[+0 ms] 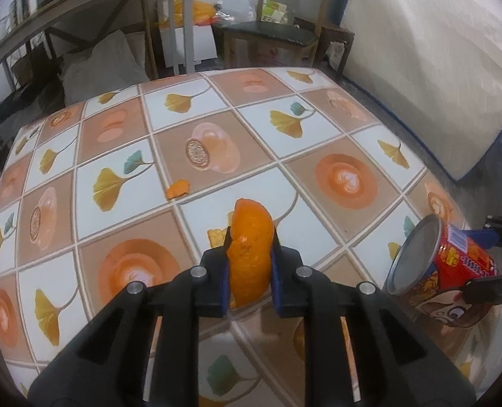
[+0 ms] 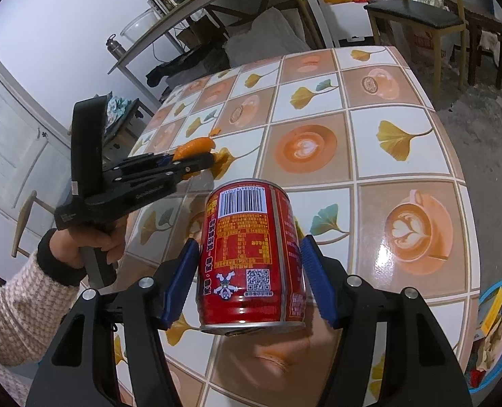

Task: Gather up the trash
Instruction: 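Lift the orange with the left tool while the right tool lifts the red can, then carry the orange with the left tool while the right tool carries the can to the wastebasket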

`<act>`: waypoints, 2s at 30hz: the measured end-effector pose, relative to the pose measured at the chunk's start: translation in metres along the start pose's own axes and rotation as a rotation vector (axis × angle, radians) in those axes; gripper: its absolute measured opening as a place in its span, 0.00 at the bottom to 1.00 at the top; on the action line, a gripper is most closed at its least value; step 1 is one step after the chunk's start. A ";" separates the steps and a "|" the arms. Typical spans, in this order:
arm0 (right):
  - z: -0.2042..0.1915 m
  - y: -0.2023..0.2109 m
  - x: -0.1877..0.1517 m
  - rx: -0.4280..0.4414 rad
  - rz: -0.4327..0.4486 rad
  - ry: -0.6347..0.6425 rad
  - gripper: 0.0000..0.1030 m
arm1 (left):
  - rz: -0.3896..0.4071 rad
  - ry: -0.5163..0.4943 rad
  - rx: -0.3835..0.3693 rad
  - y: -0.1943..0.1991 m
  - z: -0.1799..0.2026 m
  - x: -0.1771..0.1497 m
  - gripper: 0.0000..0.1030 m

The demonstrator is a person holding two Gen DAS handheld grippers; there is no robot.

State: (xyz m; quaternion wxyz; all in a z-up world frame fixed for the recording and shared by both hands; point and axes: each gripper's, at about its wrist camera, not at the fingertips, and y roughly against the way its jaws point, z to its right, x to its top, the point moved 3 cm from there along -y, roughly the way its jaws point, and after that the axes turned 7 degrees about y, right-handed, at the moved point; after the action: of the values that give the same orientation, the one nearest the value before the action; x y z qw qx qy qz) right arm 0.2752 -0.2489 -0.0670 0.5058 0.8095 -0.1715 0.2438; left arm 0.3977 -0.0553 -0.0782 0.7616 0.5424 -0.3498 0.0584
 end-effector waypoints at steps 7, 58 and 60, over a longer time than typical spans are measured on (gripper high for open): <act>-0.002 0.005 0.000 0.003 0.014 -0.001 0.58 | 0.033 0.069 -0.022 0.026 -0.011 -0.001 0.15; 0.122 0.277 -0.212 -0.229 0.418 -0.415 0.57 | -0.069 -0.208 -0.442 0.085 0.340 -0.043 0.15; 0.142 0.287 -0.233 -0.264 0.422 -0.465 0.57 | -0.119 -0.221 -0.458 0.070 0.366 -0.046 0.15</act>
State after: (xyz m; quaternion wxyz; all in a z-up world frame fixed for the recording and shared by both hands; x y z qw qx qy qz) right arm -0.0353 -0.4930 -0.0413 0.4920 0.7177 -0.4760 0.1273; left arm 0.1586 -0.3309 0.0099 0.8239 0.3784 -0.4024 -0.1268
